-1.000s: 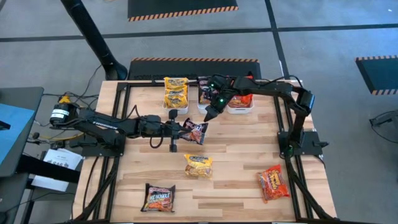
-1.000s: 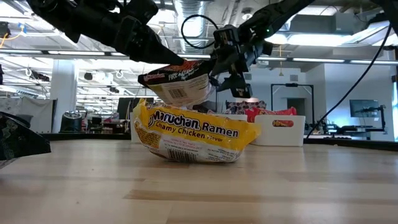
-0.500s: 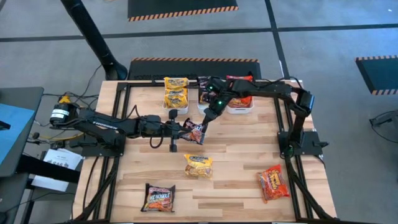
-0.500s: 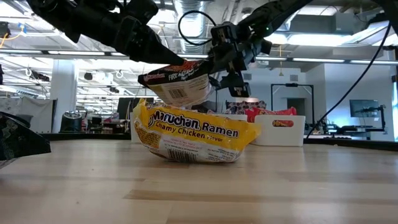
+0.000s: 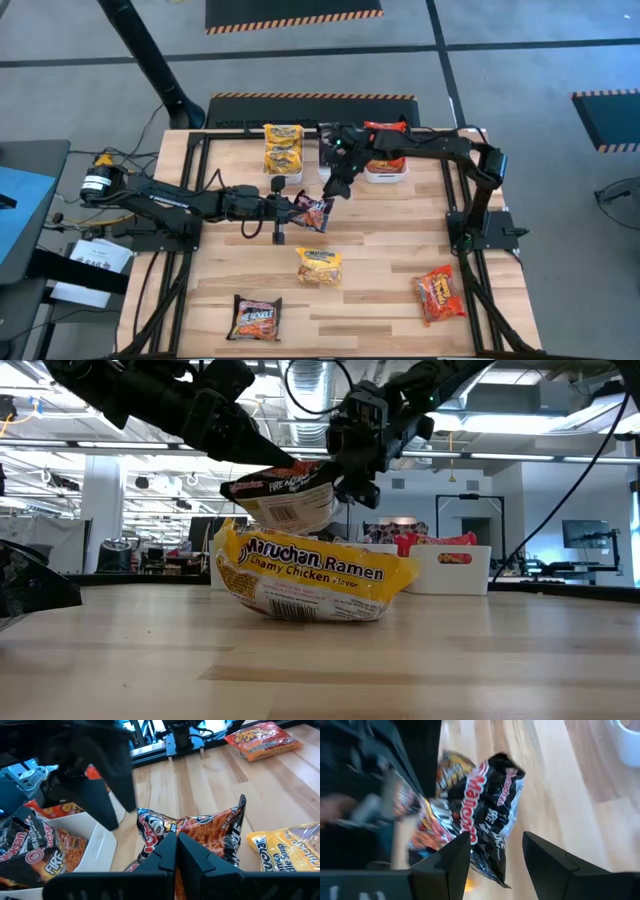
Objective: Sort Maruchan noodles
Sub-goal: Put the black noodle pack into the middle white bin
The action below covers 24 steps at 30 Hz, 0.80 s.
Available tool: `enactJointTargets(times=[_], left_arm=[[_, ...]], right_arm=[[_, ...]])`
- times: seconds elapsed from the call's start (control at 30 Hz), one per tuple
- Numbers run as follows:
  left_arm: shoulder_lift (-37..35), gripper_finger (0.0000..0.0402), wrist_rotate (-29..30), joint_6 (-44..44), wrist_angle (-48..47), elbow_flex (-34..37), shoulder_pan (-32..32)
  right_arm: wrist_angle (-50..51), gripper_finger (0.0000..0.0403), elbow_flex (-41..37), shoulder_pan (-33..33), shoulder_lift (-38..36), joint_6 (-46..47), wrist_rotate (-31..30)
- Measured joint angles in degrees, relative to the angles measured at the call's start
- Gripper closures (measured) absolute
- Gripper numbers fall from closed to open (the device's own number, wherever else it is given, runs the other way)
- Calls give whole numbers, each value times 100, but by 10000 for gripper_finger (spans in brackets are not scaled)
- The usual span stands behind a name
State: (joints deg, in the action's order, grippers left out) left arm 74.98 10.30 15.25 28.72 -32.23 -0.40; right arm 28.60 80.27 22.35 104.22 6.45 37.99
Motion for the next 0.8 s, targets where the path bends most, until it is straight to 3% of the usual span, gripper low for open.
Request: enactJointTargets(times=[0.17, 0.63, 0.8], left_arm=[[0, 402, 19, -2, -44, 0, 0], [-2, 402, 66, -46, -113, 0, 0], [-1, 401, 69, -46, -117, 0, 0]], right_arm=[[-193, 198, 0, -449, 0, -743, -991], [-453, 198, 0, -699, -70, -955, -958], [-528, 198, -2, -635, -172, -992, -617]])
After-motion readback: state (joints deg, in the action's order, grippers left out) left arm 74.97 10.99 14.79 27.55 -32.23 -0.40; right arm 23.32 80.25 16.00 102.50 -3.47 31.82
